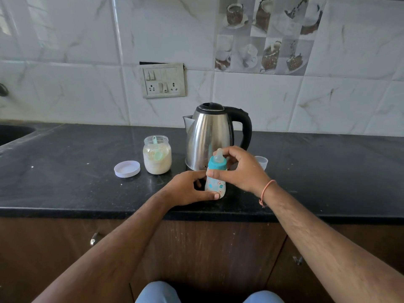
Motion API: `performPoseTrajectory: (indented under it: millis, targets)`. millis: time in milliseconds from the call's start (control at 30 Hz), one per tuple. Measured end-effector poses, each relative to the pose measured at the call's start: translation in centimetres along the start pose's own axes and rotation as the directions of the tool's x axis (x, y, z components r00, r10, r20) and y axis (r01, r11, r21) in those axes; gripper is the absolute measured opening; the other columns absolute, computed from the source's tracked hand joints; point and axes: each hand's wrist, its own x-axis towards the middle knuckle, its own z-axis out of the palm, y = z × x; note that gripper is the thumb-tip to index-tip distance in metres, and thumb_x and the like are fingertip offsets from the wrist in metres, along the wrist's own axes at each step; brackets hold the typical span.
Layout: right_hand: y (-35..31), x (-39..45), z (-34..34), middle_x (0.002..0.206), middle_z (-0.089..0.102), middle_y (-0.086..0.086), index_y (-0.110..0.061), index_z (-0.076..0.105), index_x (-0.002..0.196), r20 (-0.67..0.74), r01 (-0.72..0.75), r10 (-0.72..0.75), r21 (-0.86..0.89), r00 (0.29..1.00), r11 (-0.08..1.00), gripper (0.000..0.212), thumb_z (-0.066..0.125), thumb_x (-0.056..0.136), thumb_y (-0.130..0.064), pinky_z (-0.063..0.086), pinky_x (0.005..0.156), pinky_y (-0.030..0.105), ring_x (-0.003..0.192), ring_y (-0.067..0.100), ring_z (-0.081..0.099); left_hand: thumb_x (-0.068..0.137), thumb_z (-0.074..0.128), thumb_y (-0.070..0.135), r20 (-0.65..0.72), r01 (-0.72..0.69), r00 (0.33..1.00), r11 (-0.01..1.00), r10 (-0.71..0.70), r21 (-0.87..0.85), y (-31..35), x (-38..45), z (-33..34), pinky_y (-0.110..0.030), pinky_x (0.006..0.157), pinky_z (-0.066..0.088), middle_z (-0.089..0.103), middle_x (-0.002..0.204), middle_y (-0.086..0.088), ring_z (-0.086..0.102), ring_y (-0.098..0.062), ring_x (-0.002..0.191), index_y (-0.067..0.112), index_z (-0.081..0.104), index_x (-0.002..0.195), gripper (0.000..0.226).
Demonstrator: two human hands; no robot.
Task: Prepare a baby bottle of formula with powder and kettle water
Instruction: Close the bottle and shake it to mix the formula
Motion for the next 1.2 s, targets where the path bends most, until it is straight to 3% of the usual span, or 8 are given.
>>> performPoseTrajectory:
  millis: [67, 133, 267, 433, 733, 967, 1133, 1200]
  targets:
    - [1.0, -0.8, 0.8, 0.124, 0.067, -0.015, -0.032, 0.067, 0.133, 0.001, -0.021, 0.021, 0.118, 1.0, 0.993, 0.053, 0.087, 0.086, -0.05, 0.06, 0.097, 0.031, 0.114, 0.003, 0.064, 0.076, 0.081, 0.076, -0.004, -0.013, 1.0, 1.0, 0.013, 0.003, 0.0, 0.0, 0.1, -0.034, 0.093, 0.059, 0.074, 0.115, 0.02, 0.068, -0.004, 0.102, 0.048, 0.064, 0.135, 0.068]
    - [1.7, -1.5, 1.1, 0.129, 0.071, -0.013, -0.037, 0.066, 0.137, 0.031, -0.041, 0.032, 0.323, 0.999, 0.945, 0.042, 0.08, 0.098, -0.029, 0.06, 0.105, 0.038, 0.126, 0.006, 0.064, 0.081, 0.083, 0.07, -0.003, -0.016, 1.0, 1.0, 0.016, 0.009, 0.1, 0.0, 0.1, -0.03, 0.09, 0.057, 0.073, 0.114, 0.021, 0.067, -0.003, 0.099, 0.046, 0.063, 0.139, 0.065]
    - [2.2, -2.2, 1.4, 0.137, 0.073, -0.01, -0.031, 0.068, 0.138, -0.012, -0.014, 0.023, 0.5, 1.0, 0.866, 0.045, 0.07, 0.103, -0.004, 0.059, 0.108, 0.037, 0.133, 0.012, 0.065, 0.083, 0.083, 0.068, -0.008, -0.015, 1.0, 1.0, 0.015, 0.016, 0.0, 0.1, 0.1, -0.027, 0.086, 0.053, 0.071, 0.114, 0.023, 0.065, -0.003, 0.098, 0.048, 0.061, 0.143, 0.068]
    - [2.9, -2.5, 2.1, 0.133, 0.072, -0.007, -0.029, 0.069, 0.135, -0.09, -0.006, 0.055, 0.47, 0.994, 0.882, 0.047, 0.082, 0.095, -0.007, 0.062, 0.104, 0.044, 0.128, 0.016, 0.065, 0.081, 0.082, 0.071, -0.011, -0.022, 1.0, 1.0, 0.022, 0.02, -0.1, 0.2, 0.1, -0.026, 0.085, 0.053, 0.072, 0.112, 0.022, 0.066, -0.003, 0.097, 0.051, 0.06, 0.142, 0.068]
    - [1.7, -1.6, 1.6, 0.138, 0.072, -0.013, -0.041, 0.067, 0.135, -0.049, 0.014, 0.01, 0.452, 0.999, 0.892, 0.042, 0.077, 0.099, -0.02, 0.061, 0.102, 0.032, 0.134, 0.013, 0.064, 0.081, 0.082, 0.071, -0.001, -0.004, 1.0, 1.0, 0.004, 0.018, -0.1, 0.2, 0.1, -0.03, 0.089, 0.057, 0.073, 0.114, 0.021, 0.067, -0.003, 0.098, 0.05, 0.061, 0.139, 0.065]
    - [1.8, -1.6, 1.9, 0.128, 0.077, -0.016, -0.035, 0.07, 0.128, -0.023, -0.037, 0.06, 0.575, 0.998, 0.817, 0.037, 0.072, 0.1, -0.01, 0.062, 0.096, 0.028, 0.129, 0.007, 0.067, 0.082, 0.083, 0.069, 0.004, -0.001, 1.0, 1.0, 0.001, 0.019, 0.0, 0.2, 0.1, -0.029, 0.09, 0.057, 0.073, 0.116, 0.02, 0.067, -0.003, 0.1, 0.046, 0.06, 0.143, 0.069]
    - [2.0, -1.7, 3.1, 0.127, 0.077, -0.007, -0.032, 0.074, 0.125, -0.118, -0.022, 0.103, 0.548, 0.988, 0.836, 0.038, 0.085, 0.093, -0.016, 0.064, 0.099, 0.043, 0.126, 0.017, 0.069, 0.075, 0.08, 0.078, -0.02, -0.005, 1.0, 1.0, 0.006, 0.015, 0.0, 0.1, 0.1, -0.025, 0.081, 0.051, 0.073, 0.109, 0.02, 0.066, -0.002, 0.092, 0.045, 0.064, 0.138, 0.073]
    - [1.9, -1.7, 3.7, 0.124, 0.075, -0.01, -0.039, 0.072, 0.12, -0.168, -0.022, 0.125, 0.511, 0.978, 0.859, 0.04, 0.091, 0.088, -0.024, 0.065, 0.096, 0.041, 0.123, 0.015, 0.068, 0.073, 0.079, 0.081, -0.025, -0.003, 1.0, 1.0, 0.004, 0.015, 0.0, 0.1, 0.2, -0.025, 0.08, 0.053, 0.074, 0.107, 0.019, 0.067, -0.002, 0.092, 0.044, 0.065, 0.138, 0.076]
